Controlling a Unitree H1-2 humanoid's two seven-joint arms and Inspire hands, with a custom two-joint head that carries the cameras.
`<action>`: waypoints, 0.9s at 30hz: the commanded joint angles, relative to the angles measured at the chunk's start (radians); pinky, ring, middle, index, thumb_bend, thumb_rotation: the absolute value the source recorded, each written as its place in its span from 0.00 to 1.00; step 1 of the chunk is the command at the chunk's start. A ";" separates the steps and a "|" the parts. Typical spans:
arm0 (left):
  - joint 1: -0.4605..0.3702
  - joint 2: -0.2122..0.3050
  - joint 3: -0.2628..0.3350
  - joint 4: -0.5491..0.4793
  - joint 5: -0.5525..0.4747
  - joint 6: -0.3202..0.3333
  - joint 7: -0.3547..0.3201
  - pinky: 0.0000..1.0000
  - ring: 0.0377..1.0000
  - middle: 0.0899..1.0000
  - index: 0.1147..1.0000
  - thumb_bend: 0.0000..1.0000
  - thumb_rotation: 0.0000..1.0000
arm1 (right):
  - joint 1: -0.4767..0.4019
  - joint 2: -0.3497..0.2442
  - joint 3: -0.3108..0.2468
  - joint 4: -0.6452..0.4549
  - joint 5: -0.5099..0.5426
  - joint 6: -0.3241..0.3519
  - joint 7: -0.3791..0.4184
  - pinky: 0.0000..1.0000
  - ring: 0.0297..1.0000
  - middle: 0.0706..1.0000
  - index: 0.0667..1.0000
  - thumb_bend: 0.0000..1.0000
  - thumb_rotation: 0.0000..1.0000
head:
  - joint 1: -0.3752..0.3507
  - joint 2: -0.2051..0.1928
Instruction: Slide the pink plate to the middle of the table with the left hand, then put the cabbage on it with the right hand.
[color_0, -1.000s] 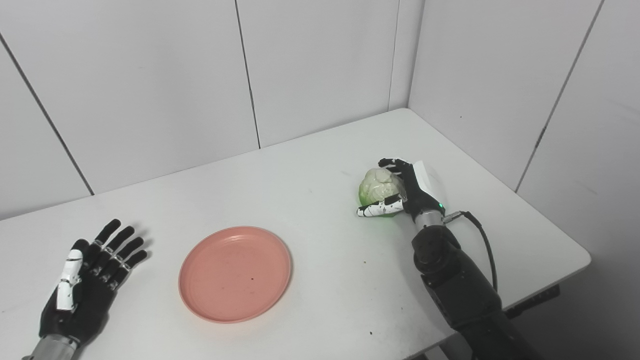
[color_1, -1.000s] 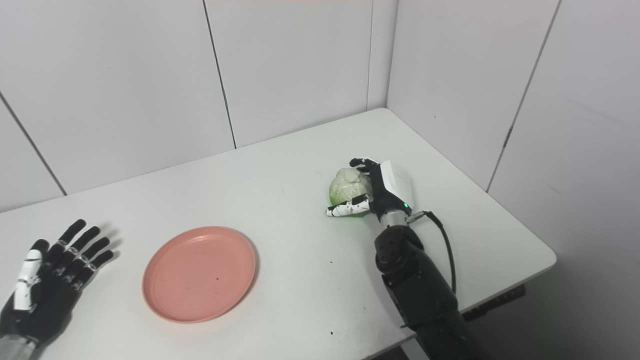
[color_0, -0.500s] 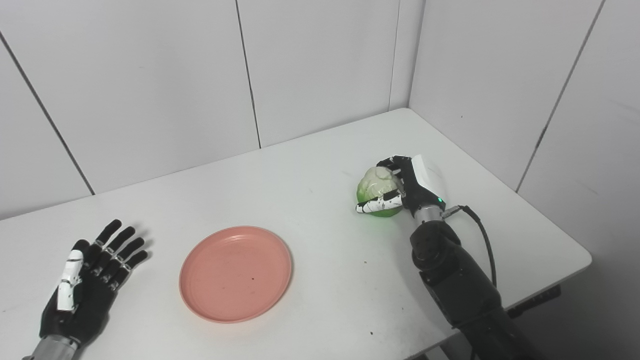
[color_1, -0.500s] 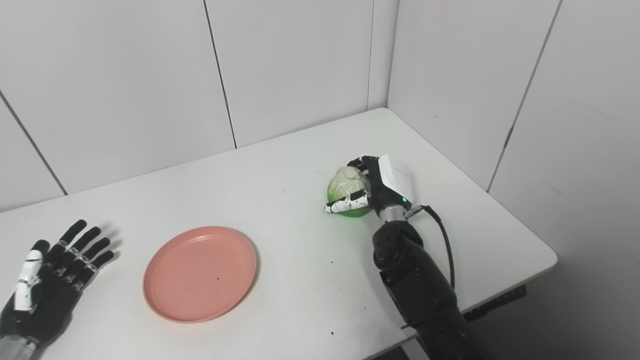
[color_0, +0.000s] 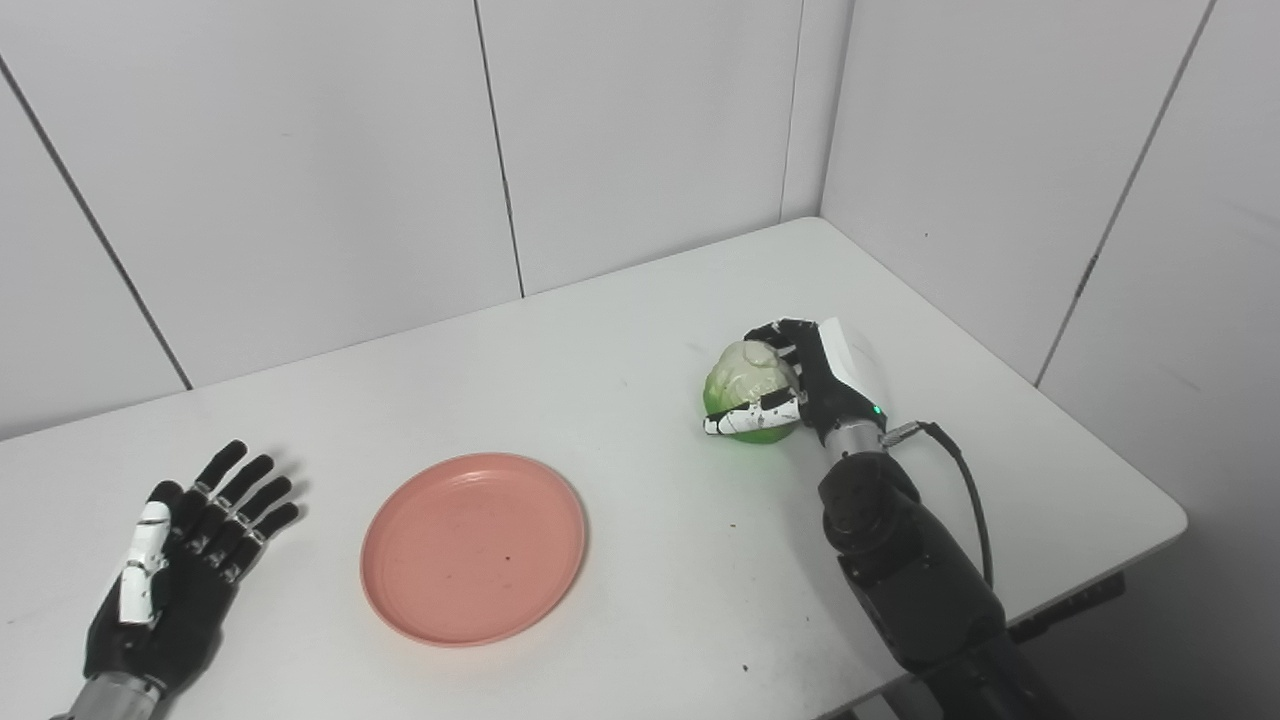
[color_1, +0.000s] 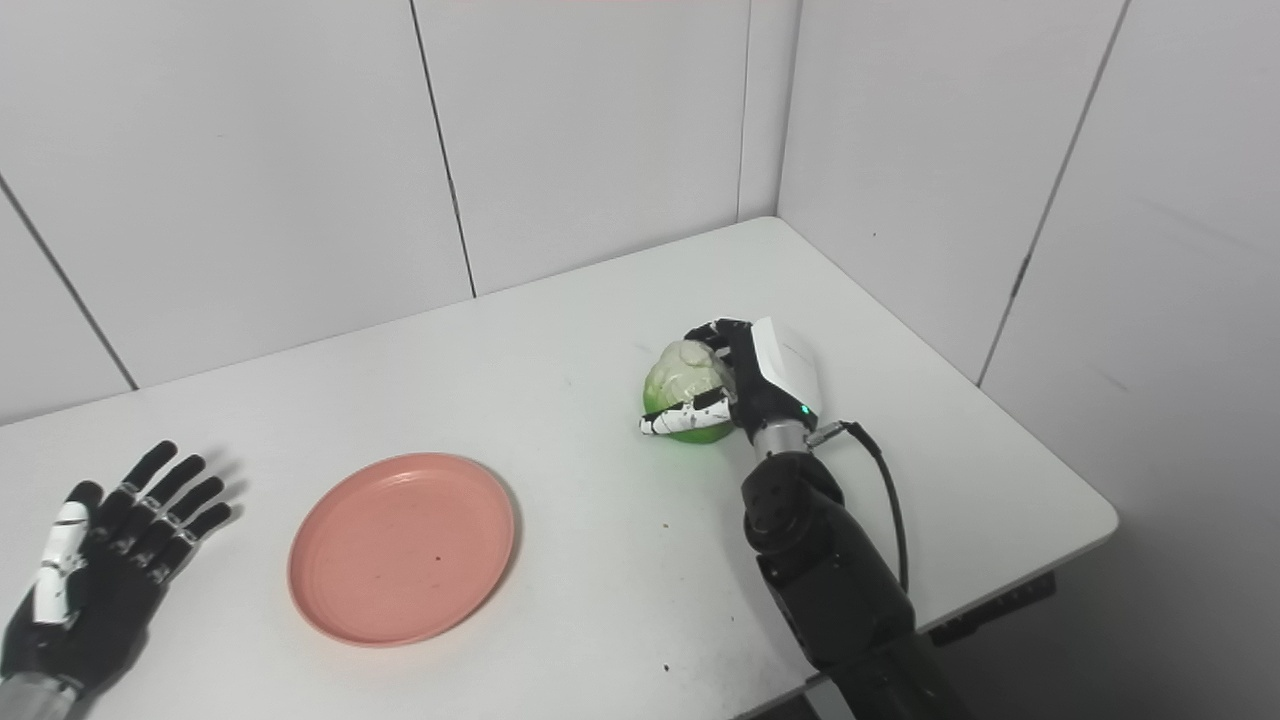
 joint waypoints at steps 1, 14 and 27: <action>0.060 -0.020 -0.025 0.023 0.038 0.085 0.035 0.84 0.86 0.88 0.87 0.49 0.91 | -0.042 0.000 0.005 -0.063 -0.010 -0.021 0.000 0.34 0.38 0.40 0.47 0.53 0.00 | 0.019 -0.003; 0.103 -0.074 -0.064 -0.098 0.067 0.105 0.131 0.86 0.88 0.89 0.87 0.51 0.94 | -0.102 0.039 0.077 -0.182 -0.049 -0.015 0.081 0.37 0.41 0.42 0.46 0.53 0.00 | 0.147 -0.007; 0.135 -0.158 -0.110 -0.240 0.122 0.174 0.262 0.89 0.90 0.91 0.90 0.47 0.99 | -0.153 0.091 0.182 -0.139 -0.047 -0.084 0.130 0.35 0.39 0.42 0.47 0.53 0.00 | 0.347 0.006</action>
